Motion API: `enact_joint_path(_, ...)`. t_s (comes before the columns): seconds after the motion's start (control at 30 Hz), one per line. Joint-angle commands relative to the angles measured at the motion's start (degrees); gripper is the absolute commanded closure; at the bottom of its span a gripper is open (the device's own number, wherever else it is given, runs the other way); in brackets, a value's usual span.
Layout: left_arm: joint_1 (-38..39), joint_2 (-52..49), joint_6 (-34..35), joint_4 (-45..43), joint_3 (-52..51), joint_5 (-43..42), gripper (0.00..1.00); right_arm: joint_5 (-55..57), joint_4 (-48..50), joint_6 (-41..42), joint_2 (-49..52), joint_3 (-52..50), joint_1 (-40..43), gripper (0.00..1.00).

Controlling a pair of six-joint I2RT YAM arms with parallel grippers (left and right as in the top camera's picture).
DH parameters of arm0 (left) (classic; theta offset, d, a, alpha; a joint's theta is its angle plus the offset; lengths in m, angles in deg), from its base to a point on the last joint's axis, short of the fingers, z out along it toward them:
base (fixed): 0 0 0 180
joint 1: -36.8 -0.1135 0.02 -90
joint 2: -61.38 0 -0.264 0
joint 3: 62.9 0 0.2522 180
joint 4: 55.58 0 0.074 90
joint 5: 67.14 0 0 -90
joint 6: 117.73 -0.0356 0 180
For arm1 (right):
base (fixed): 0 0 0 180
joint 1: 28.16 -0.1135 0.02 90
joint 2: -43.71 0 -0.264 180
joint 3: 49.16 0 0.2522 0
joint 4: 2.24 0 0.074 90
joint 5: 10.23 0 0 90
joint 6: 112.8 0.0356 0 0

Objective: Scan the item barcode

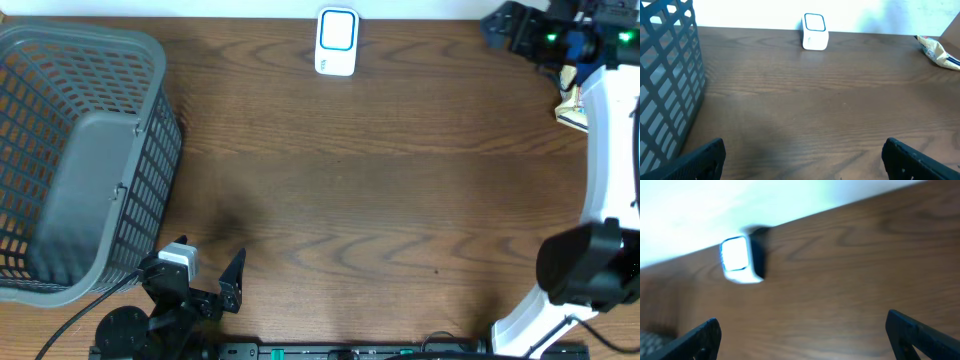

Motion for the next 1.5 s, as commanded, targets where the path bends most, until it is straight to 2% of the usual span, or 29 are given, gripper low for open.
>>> enact_joint_path(0.0,-0.2,0.35,0.09,-0.02,0.26,-0.76,0.02,2.29,-0.98,-0.79,-7.17,0.52,-3.89,0.01)
enact_joint_path(0.23,-0.2,0.35,0.09,-0.02,0.26,-0.76,0.02,13.9,-2.97,-0.79,-16.26,0.52,-11.67,0.01)
enact_joint_path(0.5,-0.2,0.35,0.09,-0.02,0.26,-0.76,0.02,21.35,-7.78,-0.76,-26.16,0.52,-20.0,0.01)
enact_joint_path(0.73,-0.17,0.35,0.09,-0.02,0.26,-0.74,0.02,36.22,-14.58,-0.48,-32.46,0.52,-30.6,0.01)
enact_joint_path(1.07,-0.17,0.35,0.09,-0.02,0.26,-0.76,0.02,37.2,-30.38,2.32,-33.77,0.52,-37.51,0.01)
enact_joint_path(1.23,-0.17,0.35,0.09,-0.02,0.26,-0.74,0.02,38.21,-31.43,2.67,-35.04,0.5,-41.97,0.01)
enact_joint_path(1.37,-0.17,0.35,0.09,-0.02,0.26,-0.74,0.02,43.69,-32.5,7.39,-37.81,0.5,-47.63,0.01)
enact_joint_path(1.47,-0.17,0.35,0.09,-0.02,0.26,-0.76,0.02,42.71,-34.42,10.67,-39.85,0.5,-50.29,0.01)
